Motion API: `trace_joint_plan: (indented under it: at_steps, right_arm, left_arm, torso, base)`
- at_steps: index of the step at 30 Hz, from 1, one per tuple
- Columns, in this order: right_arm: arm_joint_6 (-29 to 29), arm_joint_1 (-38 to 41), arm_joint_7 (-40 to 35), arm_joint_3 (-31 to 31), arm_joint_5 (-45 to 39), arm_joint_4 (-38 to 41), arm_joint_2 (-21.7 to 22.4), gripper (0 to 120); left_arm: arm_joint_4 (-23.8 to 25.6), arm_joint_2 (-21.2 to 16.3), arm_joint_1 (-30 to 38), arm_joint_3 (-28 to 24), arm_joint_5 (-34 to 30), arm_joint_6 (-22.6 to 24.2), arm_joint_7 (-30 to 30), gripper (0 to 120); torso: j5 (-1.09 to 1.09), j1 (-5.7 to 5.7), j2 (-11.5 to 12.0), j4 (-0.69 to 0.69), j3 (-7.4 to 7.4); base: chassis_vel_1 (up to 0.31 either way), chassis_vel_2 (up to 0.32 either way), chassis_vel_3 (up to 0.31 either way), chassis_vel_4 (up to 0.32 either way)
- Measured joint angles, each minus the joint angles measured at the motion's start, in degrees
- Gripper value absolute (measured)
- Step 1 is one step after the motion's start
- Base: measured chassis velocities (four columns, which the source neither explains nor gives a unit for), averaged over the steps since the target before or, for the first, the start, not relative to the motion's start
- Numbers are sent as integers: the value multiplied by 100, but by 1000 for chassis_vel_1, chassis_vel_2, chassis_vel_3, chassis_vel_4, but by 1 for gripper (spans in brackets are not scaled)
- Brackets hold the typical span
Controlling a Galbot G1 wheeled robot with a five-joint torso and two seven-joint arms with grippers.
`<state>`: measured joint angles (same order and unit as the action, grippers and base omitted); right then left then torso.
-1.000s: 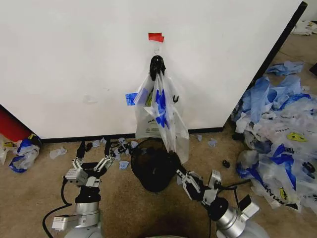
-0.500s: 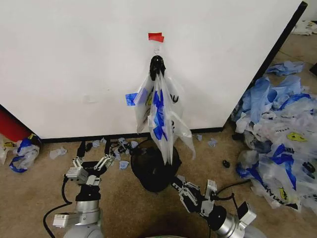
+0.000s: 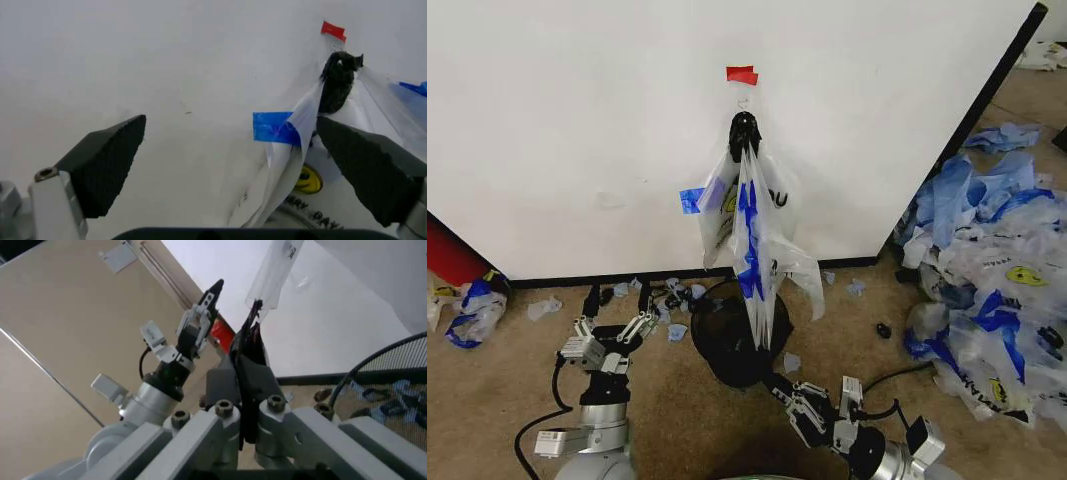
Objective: Pick up the garbage bag from the wall and place it over the trash bin.
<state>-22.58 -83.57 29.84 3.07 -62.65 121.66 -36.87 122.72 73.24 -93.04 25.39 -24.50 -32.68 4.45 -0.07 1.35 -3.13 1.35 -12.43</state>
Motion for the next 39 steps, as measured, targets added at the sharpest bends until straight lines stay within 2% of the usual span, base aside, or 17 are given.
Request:
trace_joint_plan:
  at_steps: [10, 24, 32, 37, 39]
  right_arm:
    - [18, 190, -29, -1, -44, -21, -73, 0]
    - [373, 1571, -528, -240, -815, -300, -362, 0]
    - [452, 1919, -635, -275, -943, -623, -576, 0]
    - [454, 2283, -584, 2, -794, -1020, -807, 0]
    - [466, 2415, -455, 119, -669, -1216, -944, 0]
  left_arm:
    - [-10, -21, 7, -4, -7, -6, 2, 100]
    - [44, -109, 12, -72, -15, 9, 0, 100]
    - [64, -323, 161, -217, -149, 79, -7, 100]
    - [351, -594, 202, -356, -411, 197, -24, 100]
    - [504, -839, 255, -450, -489, 277, -41, 100]
  torso:
    - [0, 0, 0, 1, 0]
    - [0, 0, 0, 0, 0]
    - [0, 0, 0, 1, 0]
    - [0, 0, 0, -2, -1]
    - [0, 0, 0, 0, 0]
  base:
    - [0, 0, 0, 0]
    - [0, 0, 0, 0]
    - [0, 0, 0, 0]
    - [0, 0, 0, 0]
    - [0, 0, 0, 0]
